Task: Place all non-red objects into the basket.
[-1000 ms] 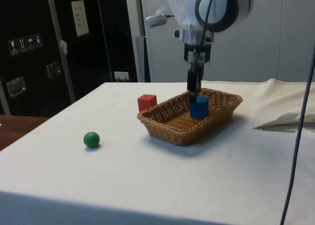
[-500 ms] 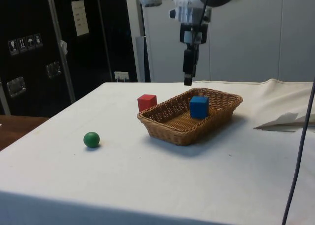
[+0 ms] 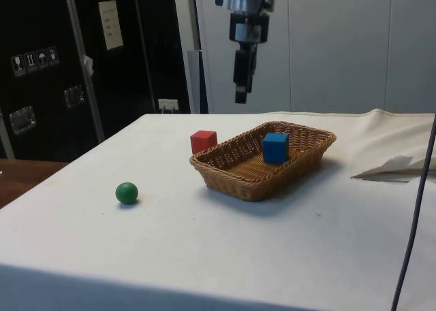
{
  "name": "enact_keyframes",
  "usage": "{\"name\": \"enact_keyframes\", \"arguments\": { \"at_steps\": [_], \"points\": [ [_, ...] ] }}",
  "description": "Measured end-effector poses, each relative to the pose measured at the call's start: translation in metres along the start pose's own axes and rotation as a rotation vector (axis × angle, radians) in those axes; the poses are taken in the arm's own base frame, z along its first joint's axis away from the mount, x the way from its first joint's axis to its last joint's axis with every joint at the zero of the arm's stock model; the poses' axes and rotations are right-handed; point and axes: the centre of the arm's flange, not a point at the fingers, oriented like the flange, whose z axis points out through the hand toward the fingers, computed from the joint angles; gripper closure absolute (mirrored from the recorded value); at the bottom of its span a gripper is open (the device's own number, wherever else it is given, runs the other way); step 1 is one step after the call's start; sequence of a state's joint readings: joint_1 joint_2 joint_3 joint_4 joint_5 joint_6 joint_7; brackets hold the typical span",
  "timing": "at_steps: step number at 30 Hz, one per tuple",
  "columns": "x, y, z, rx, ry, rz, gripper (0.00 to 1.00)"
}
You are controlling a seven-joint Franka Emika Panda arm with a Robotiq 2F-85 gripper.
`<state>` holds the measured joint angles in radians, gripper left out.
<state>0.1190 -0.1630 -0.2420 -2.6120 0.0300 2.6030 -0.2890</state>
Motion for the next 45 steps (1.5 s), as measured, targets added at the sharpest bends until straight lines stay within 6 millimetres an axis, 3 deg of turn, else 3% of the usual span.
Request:
{"name": "enact_keyframes", "arguments": {
  "at_steps": [9, 18, 30, 45],
  "points": [
    [0.021, -0.013, -0.012, -0.001, -0.002, -0.01, 0.0],
    [0.043, -0.023, -0.01, -0.007, -0.013, -0.025, 0.0],
    [0.07, -0.05, -0.03, 0.002, -0.043, -0.041, 0.0],
    [0.095, -0.078, -0.033, 0.014, -0.122, -0.053, 0.0]
  ]
}}
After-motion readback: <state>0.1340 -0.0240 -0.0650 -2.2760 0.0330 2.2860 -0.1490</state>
